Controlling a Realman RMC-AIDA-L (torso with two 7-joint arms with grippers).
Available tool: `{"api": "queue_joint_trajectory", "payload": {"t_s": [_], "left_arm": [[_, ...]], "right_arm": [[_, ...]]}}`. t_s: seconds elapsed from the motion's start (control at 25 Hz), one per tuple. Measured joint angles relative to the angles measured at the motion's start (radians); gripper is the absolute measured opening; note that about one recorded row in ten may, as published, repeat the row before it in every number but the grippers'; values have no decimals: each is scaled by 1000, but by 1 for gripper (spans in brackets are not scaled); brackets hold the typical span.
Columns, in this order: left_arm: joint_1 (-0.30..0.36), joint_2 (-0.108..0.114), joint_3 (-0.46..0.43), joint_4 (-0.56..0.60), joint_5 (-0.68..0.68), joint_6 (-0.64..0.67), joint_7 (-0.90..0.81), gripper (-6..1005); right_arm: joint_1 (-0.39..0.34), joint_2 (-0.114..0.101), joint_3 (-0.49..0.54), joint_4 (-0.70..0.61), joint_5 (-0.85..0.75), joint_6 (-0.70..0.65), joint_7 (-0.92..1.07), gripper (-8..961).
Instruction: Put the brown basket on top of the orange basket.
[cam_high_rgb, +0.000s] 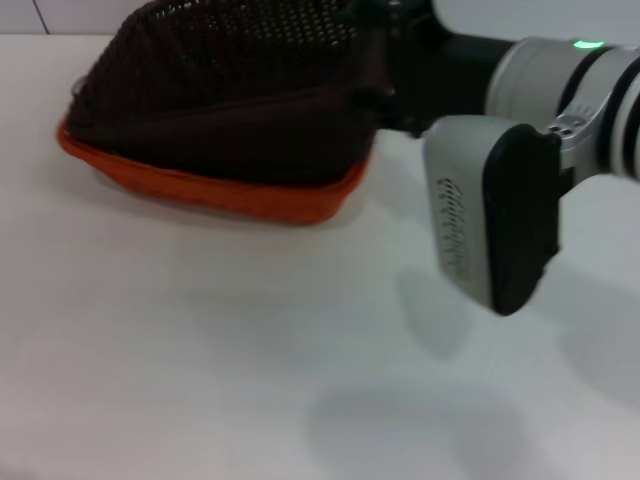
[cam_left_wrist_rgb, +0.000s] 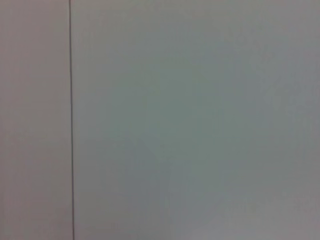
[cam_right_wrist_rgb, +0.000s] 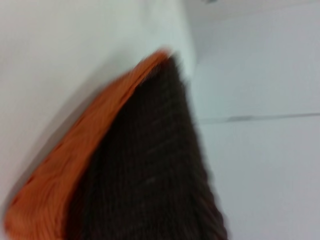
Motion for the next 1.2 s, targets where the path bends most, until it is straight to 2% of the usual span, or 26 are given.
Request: {"api": "queue_joint_trajectory", "payload": {"t_s": [0.04,0.2,0.36,0.56,0.76,0.8,0.88,0.96,1.0,1.04,1.16,1.2], "left_arm": [[0,0,0,0,0,0,0,694],[6,0,1,2,-1,5,-6,694],[8,0,2,2,1,5,-4,694],[15,2,9,2,3,6,-1,694],[17,3,9,2,5,6,-2,694],[18,3,9,2,5,6,1,694],[18,3,9,2,5,6,2,694],[18,2,7,2,5,7,-1,694],[18,2,3,2,4,7,-2,694],[18,2,3,2,4,7,-2,694],[19,2,2,3,3,15,0,694],[21,2,2,3,3,21,-2,694]], "right_arm": [[0,0,0,0,0,0,0,758],[-25,1,-66,-10,24,68,224,759],[-43,-1,-75,-35,22,54,311,759],[-90,-3,-70,-142,28,-25,446,759],[-127,-2,-49,-202,46,12,602,759],[-143,-2,-24,-199,91,95,685,759],[-155,-2,-11,-191,115,148,718,759],[-197,-3,0,-147,170,323,770,759],[-244,-3,-15,-72,225,554,793,759],[-244,-3,-15,-72,225,554,793,759],[-298,-3,-59,68,291,920,866,758],[-317,-3,-80,185,302,1128,984,758]]}}
